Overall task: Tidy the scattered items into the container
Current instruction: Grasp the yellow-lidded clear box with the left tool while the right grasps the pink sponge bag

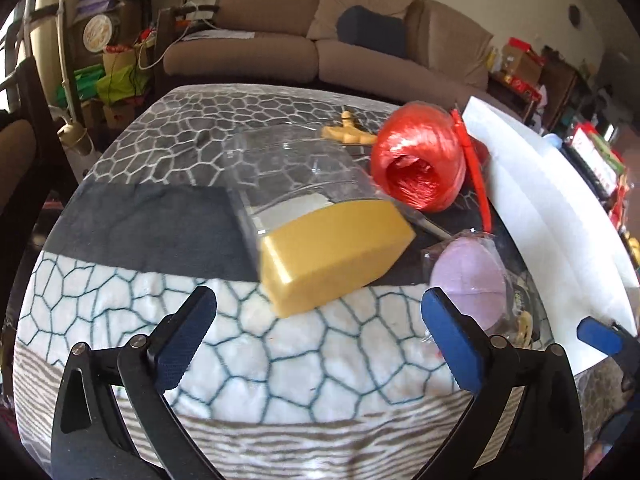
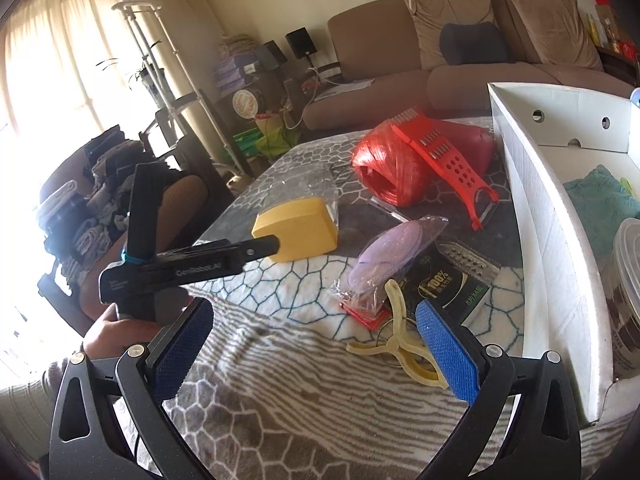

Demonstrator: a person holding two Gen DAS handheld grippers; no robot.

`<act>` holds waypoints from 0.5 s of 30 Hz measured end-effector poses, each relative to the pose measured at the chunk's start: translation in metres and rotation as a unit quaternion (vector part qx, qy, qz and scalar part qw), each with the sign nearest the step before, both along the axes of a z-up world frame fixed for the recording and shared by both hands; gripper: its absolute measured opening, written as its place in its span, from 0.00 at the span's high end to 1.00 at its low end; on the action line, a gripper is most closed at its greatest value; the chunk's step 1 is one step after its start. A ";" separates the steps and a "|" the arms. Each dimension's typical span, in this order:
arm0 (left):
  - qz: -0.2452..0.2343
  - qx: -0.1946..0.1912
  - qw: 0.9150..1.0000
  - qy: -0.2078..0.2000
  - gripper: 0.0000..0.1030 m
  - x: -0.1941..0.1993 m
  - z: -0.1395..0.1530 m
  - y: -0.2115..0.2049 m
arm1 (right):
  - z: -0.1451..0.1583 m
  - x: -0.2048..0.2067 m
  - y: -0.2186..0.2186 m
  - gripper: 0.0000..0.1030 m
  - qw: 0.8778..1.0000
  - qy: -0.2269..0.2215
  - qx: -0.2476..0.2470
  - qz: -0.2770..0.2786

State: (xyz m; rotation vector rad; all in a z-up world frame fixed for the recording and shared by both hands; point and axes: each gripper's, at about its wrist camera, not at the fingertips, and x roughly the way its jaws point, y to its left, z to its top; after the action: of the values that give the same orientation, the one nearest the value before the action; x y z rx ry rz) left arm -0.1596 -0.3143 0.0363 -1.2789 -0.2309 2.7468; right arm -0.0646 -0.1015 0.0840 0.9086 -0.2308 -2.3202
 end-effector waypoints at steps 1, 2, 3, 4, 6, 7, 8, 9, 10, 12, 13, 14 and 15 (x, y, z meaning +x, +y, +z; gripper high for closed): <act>0.004 -0.006 1.000 -0.001 0.00 -0.006 0.000 0.011 | 0.001 0.000 0.000 0.00 1.000 0.002 0.001 0.001; 0.013 -0.019 1.000 -0.003 0.00 -0.013 0.000 0.021 | 0.002 0.001 0.000 0.00 1.000 0.005 0.003 0.002; 0.026 -0.038 0.999 -0.006 0.00 -0.020 -0.001 0.029 | 0.003 0.001 0.000 0.00 1.000 0.008 0.006 0.003; 0.039 -0.053 0.998 -0.010 0.00 -0.026 -0.003 0.035 | 0.004 0.001 0.000 0.00 1.000 0.010 0.008 0.003; 0.067 -0.071 0.995 -0.021 0.00 -0.038 -0.009 0.039 | 0.005 0.001 0.000 0.00 1.000 0.012 0.009 0.005; 0.084 -0.079 0.993 -0.028 0.00 -0.044 -0.012 0.040 | 0.005 0.001 0.000 0.00 1.000 0.012 0.008 0.005; 0.101 -0.087 0.991 -0.032 0.00 -0.049 -0.015 0.038 | 0.005 0.000 0.000 0.00 1.000 0.011 0.006 0.006; 0.119 -0.092 0.988 -0.034 0.00 -0.053 -0.018 0.035 | 0.005 0.000 -0.001 0.00 1.000 0.009 0.004 0.007; 0.132 -0.090 0.986 -0.035 0.00 -0.056 -0.020 0.032 | 0.005 -0.001 -0.001 0.00 1.000 0.008 0.004 0.007; 0.138 -0.070 0.987 -0.046 0.00 -0.064 -0.027 0.023 | 0.005 -0.002 -0.002 0.00 1.000 0.008 0.003 0.007; 0.137 -0.063 0.987 -0.053 0.00 -0.068 -0.031 0.021 | 0.005 -0.002 -0.002 0.00 1.000 0.008 0.002 0.007; 0.131 -0.054 0.988 -0.056 0.02 -0.070 -0.034 0.019 | 0.006 -0.002 -0.001 0.00 1.000 0.007 0.002 0.006; 0.123 -0.041 0.990 -0.053 0.07 -0.071 -0.036 0.016 | 0.006 -0.002 -0.001 0.00 1.000 0.007 0.002 0.005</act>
State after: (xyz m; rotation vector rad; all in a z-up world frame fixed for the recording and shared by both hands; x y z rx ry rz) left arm -0.2302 -0.2985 0.0006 -1.5148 -0.3066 2.9202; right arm -0.0666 -0.1026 0.0901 0.8927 -0.2152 -2.3187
